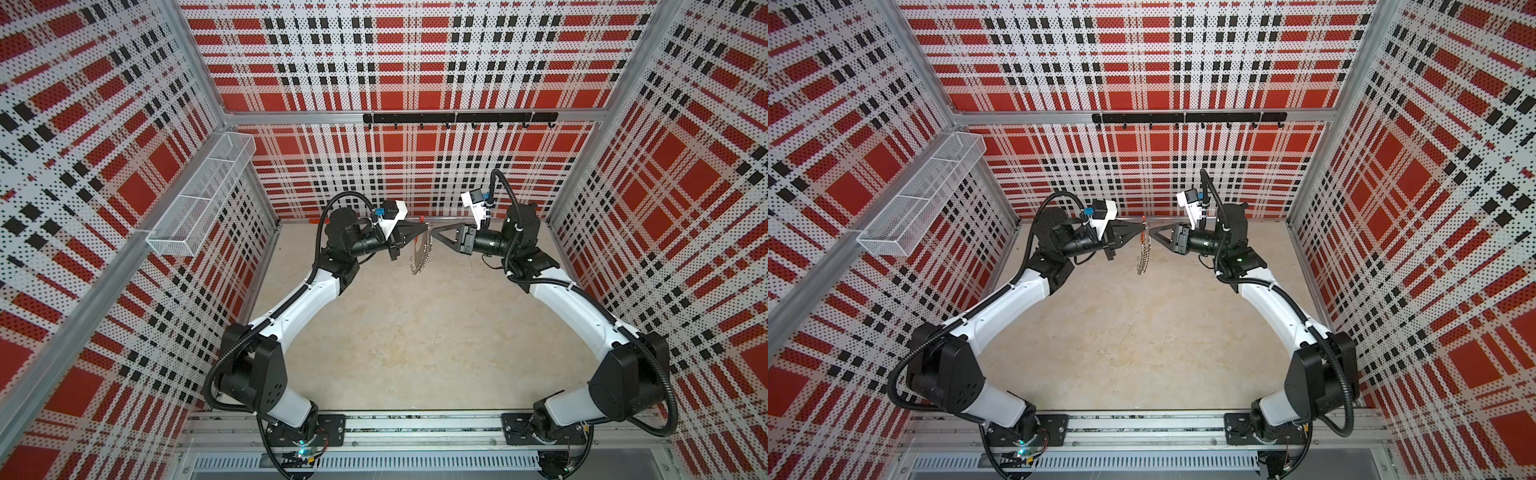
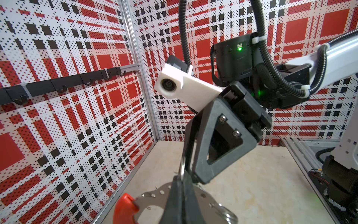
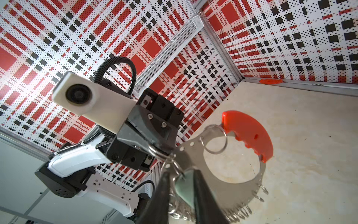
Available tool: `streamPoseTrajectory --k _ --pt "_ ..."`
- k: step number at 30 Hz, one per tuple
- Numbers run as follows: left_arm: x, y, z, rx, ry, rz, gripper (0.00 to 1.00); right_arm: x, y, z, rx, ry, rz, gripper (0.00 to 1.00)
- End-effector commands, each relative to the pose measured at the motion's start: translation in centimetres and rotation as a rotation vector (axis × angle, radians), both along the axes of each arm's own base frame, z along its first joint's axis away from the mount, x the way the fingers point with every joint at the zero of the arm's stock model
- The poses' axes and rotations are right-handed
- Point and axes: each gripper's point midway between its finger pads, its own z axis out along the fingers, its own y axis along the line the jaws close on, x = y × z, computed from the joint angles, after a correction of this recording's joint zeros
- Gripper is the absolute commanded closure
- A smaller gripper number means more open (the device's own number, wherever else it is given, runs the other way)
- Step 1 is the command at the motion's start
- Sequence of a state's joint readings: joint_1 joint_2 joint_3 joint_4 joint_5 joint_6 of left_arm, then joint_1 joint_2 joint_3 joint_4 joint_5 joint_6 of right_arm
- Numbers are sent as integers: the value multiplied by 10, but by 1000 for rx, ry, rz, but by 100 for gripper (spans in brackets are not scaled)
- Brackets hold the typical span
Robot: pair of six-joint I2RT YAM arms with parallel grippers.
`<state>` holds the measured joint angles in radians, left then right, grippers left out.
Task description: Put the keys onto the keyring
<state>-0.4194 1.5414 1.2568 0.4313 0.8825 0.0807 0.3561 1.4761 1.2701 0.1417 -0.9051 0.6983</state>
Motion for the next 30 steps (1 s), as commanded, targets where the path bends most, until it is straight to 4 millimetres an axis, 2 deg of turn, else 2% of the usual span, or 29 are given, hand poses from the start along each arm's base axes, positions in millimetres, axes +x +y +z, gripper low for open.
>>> streamPoseTrajectory --k 1,3,6,11,15,24,30 --pt "-17 3 27 -58 -67 -14 100 0 -15 4 -55 -45 -80 54" --pt "-16 4 24 -61 -57 -8 100 2 -27 11 -85 -107 -144 49" --pt "-16 4 18 -60 -41 -2 100 2 -37 26 -109 -215 -208 47" --pt "-15 6 16 -66 -29 8 100 0 -37 45 -74 -302 -218 48" --pt "-14 7 13 -69 -19 13 100 -4 -35 51 -31 -338 -196 49" --pt "-16 5 12 -87 13 -8 100 -10 -28 46 19 -337 -144 52" --pt "-16 3 13 -114 81 -41 100 -12 -15 47 29 -354 -80 56"
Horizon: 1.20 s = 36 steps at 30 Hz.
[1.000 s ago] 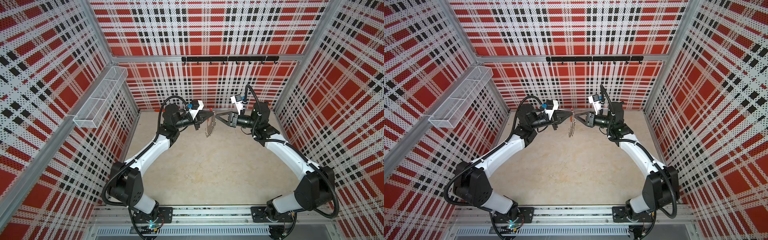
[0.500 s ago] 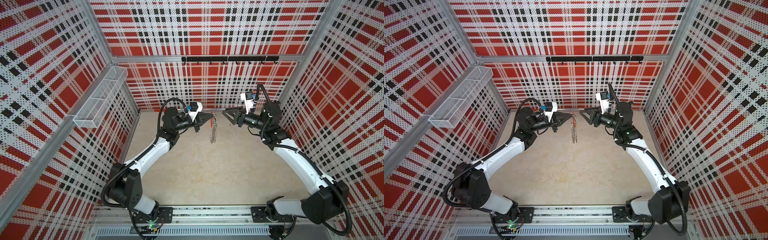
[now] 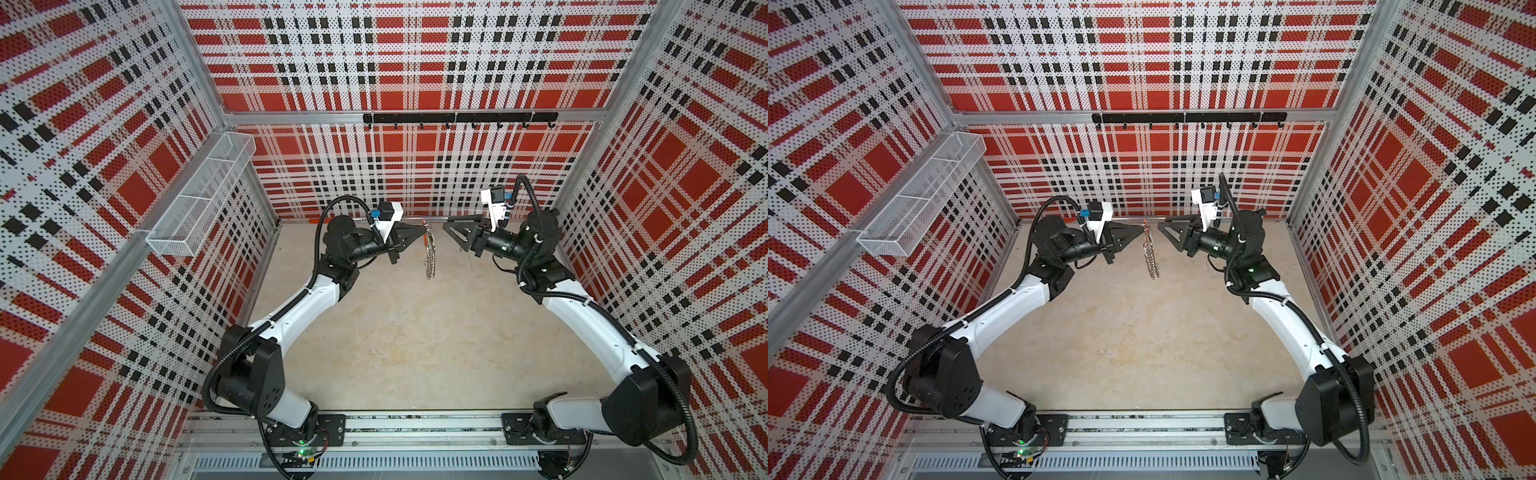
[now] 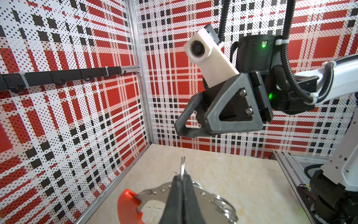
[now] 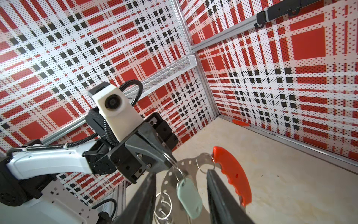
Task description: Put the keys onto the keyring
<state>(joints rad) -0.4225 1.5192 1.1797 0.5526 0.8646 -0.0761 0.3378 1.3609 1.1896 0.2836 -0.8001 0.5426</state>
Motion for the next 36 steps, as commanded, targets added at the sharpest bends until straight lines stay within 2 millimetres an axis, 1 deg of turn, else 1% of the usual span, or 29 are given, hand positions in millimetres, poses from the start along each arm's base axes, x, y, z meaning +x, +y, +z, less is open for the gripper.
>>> streamPoseTrajectory --k 1,7,9,12,15,19,21,26,28,36 --pt "-11 -1 15 -49 -7 -40 100 -2 9 11 14 -46 49 57" --pt "-8 1 12 -56 -13 -25 100 -1 16 8 -4 -46 69 61" --pt "-8 0 15 -68 -5 -30 100 -2 19 5 -20 -59 76 61" --pt "-8 -1 19 -81 -1 -47 100 2 20 4 -27 -56 64 61" --pt "-5 -2 20 -87 6 -43 100 -2 25 6 -22 -67 91 60" --pt "-8 -1 19 -88 10 -50 100 0 30 3 -28 -57 101 61" --pt "-10 -1 21 -98 5 -56 100 1 30 3 -30 -70 98 61" --pt "-17 0 27 -137 -1 -84 100 1 31 7 -31 -76 105 69" --pt "-18 0 29 -143 7 -95 100 1 31 6 -33 -79 107 71" --pt "-21 -2 30 -144 25 -122 100 -5 31 10 -19 -92 121 73"
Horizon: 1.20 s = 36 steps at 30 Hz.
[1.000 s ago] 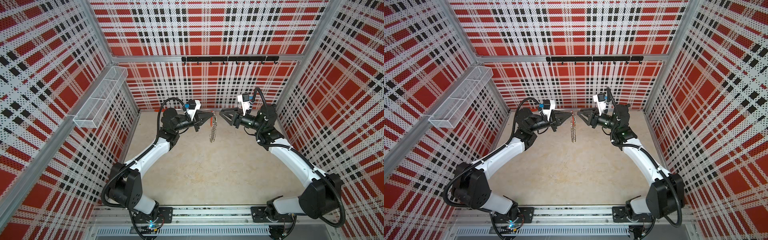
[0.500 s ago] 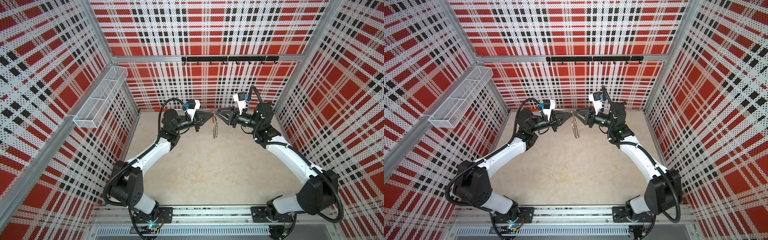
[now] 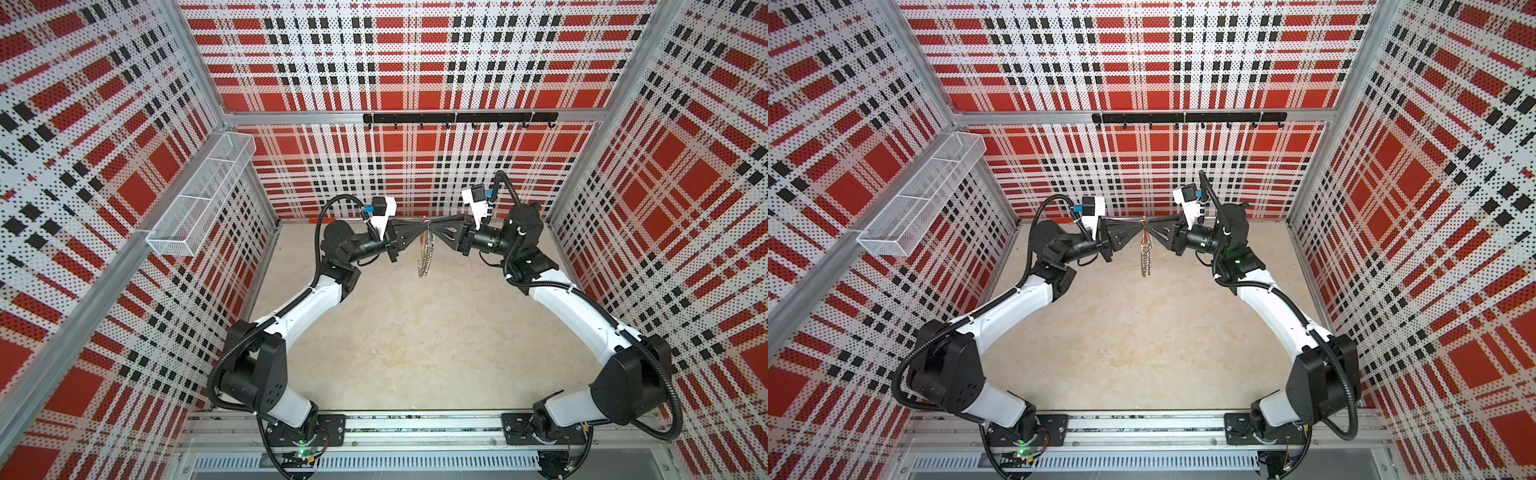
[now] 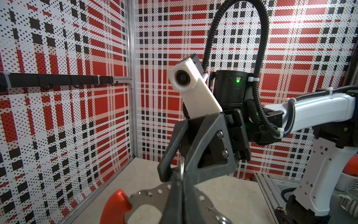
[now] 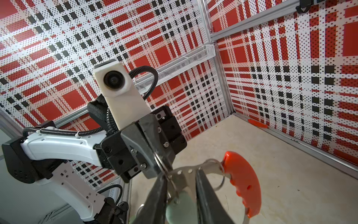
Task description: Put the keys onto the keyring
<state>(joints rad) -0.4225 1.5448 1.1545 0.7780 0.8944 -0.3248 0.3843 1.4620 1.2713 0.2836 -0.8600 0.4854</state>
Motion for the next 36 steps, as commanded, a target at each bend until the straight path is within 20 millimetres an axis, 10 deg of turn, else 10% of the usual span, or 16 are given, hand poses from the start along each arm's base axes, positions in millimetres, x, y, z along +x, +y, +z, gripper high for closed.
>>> streamPoseTrajectory --k 1,29,36 --pt "-13 -2 14 -25 -49 -46 100 -9 2 16 18 -55 25 73" --pt "-7 -3 7 -25 17 -62 100 -13 6 12 2 -73 52 100" --pt "-1 2 3 -20 17 -45 85 -6 5 7 -49 -97 12 100"
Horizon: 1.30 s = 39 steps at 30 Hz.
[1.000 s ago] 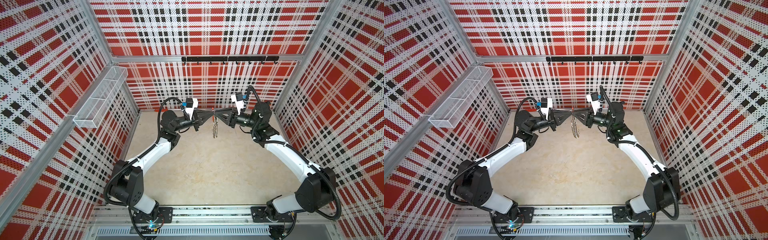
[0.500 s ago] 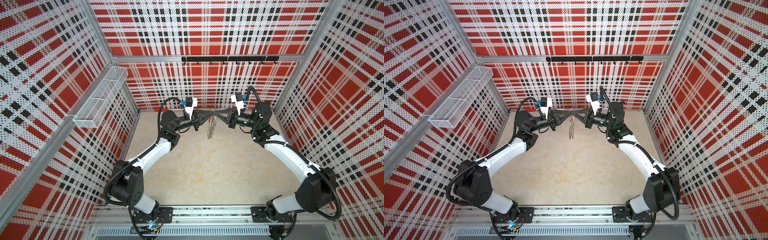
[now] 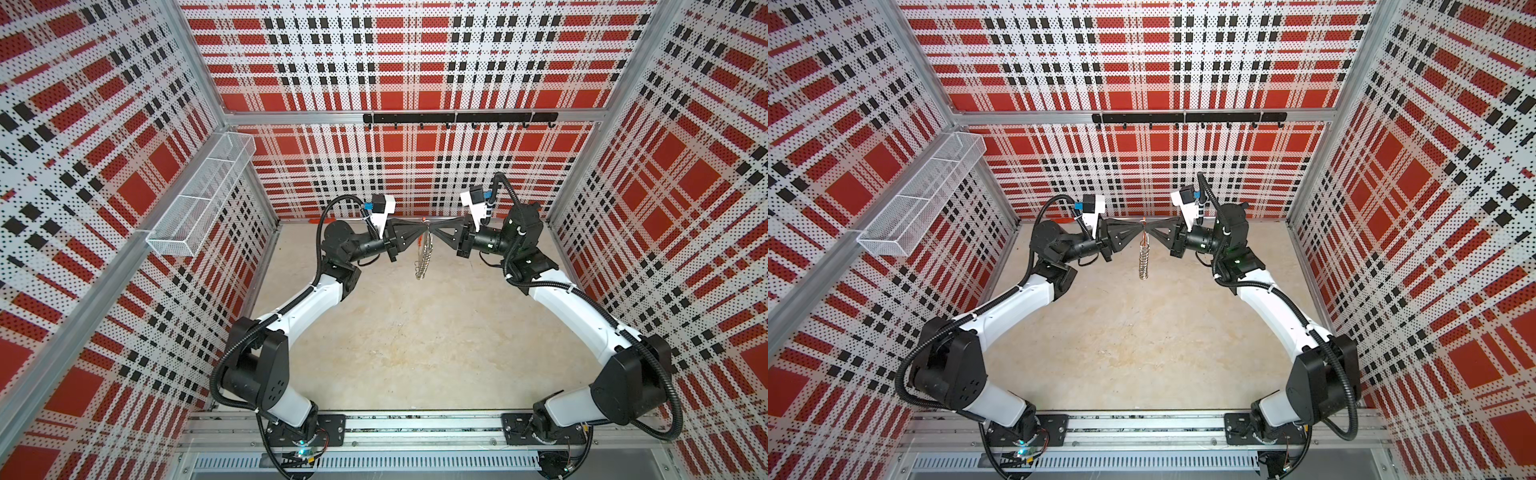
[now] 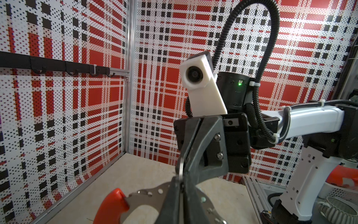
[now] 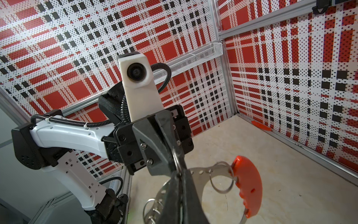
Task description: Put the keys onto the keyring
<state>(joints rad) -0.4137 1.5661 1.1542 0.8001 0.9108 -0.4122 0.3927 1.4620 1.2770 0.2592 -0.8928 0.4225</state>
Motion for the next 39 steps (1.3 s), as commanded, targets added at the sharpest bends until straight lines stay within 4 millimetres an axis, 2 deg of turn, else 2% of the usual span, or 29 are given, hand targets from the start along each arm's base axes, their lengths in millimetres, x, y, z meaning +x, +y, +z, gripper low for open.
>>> streamPoseTrajectory --k 1,3,8,13,16,19,29,39 --pt "-5 3 9 -7 -66 -14 83 3 0 8 -32 -58 -31 100" --pt "-4 7 7 0 -75 -2 77 5 -1 5 -54 -66 -43 100" --pt "-1 18 0 57 -122 61 70 14 -3 -5 -122 -92 -87 100" --pt "18 18 -34 345 -187 190 64 22 -6 -19 -246 -139 -152 100" --pt "18 15 -53 527 -267 192 64 24 -6 -26 -298 -167 -177 100" --pt "11 14 -61 641 -347 157 67 24 -4 -32 -329 -182 -182 100" --pt "7 10 -39 707 -494 139 65 20 3 -37 -339 -184 -160 100" --pt "15 3 -48 819 -470 30 61 13 10 -42 -352 -215 -141 100"
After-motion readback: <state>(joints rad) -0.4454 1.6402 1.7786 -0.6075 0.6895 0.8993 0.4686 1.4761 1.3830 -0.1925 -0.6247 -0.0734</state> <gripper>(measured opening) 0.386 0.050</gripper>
